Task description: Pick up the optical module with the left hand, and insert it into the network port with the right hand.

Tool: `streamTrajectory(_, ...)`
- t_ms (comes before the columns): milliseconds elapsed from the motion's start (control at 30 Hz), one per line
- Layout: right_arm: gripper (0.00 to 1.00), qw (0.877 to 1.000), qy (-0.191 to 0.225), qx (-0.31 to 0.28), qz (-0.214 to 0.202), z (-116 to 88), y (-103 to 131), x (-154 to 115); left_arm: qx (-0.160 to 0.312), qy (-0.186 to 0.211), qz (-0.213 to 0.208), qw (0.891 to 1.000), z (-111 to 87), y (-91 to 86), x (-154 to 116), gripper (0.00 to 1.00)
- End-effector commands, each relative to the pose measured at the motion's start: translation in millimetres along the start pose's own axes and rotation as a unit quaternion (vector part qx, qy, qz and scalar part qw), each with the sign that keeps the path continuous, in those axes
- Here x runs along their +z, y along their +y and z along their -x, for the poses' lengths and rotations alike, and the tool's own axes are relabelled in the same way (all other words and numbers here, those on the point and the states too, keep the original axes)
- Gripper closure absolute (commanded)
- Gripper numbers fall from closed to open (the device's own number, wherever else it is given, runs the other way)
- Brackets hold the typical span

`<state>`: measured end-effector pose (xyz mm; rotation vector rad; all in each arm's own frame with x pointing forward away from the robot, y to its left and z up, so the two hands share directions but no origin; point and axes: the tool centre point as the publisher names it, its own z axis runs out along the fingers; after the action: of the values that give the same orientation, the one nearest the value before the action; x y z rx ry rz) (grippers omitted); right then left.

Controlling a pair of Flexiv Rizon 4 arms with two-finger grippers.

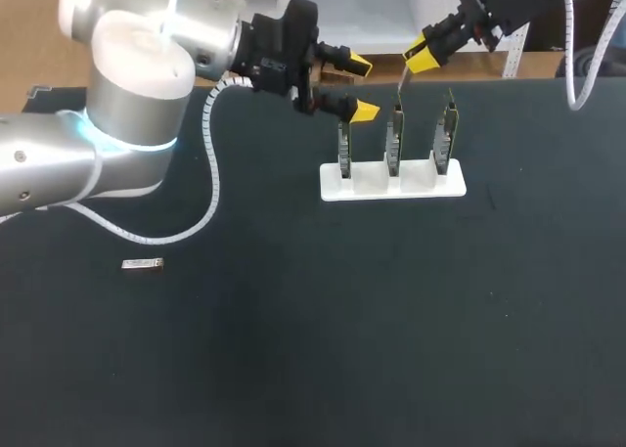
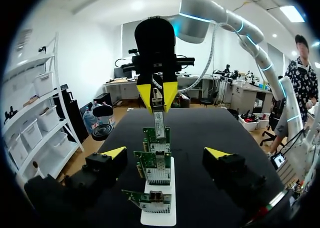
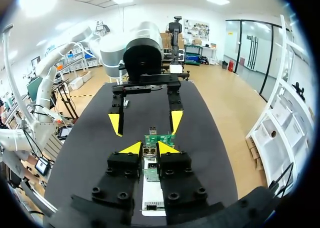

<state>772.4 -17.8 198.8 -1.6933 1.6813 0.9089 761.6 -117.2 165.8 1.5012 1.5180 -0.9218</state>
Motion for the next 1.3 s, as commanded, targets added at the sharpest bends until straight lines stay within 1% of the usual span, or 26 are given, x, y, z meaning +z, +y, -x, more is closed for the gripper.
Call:
streamTrajectory(33,1.00,1.000,-0.003,-0.002,-0.001,-0.9,-0.3,0.6,0.002,0.013,-0.005,1.000,5.3,-0.2,1.2,0.00)
streamTrajectory(100,1.00,1.000,-0.003,-0.001,-0.002,-1.6,-0.4,0.9,0.011,0.026,-0.006,1.000,7.2,-1.1,1.5,0.00)
streamTrajectory(300,1.00,1.000,-0.006,-0.001,-0.003,-2.7,-0.3,0.7,0.015,0.051,-0.005,0.999,9.5,-1.7,1.9,0.00)
streamTrajectory(567,1.00,1.000,-0.009,-0.008,0.004,-2.4,-0.6,1.6,0.000,0.074,-0.007,0.997,7.6,0.4,0.9,0.00)
streamTrajectory(733,1.00,1.000,-0.009,-0.009,0.005,-2.6,-1.7,1.1,-0.004,0.081,-0.014,0.997,4.8,-0.2,1.2,0.00)
streamTrajectory(900,1.00,1.000,-0.008,-0.009,0.007,-2.7,-2.3,1.1,-0.008,0.085,-0.012,0.996,2.8,-0.2,1.6,0.00)
streamTrajectory(1300,1.00,1.000,-0.008,-0.008,0.007,-3.6,-3.6,0.3,-0.012,0.084,-0.012,0.996,1.6,1.7,4.0,0.00)
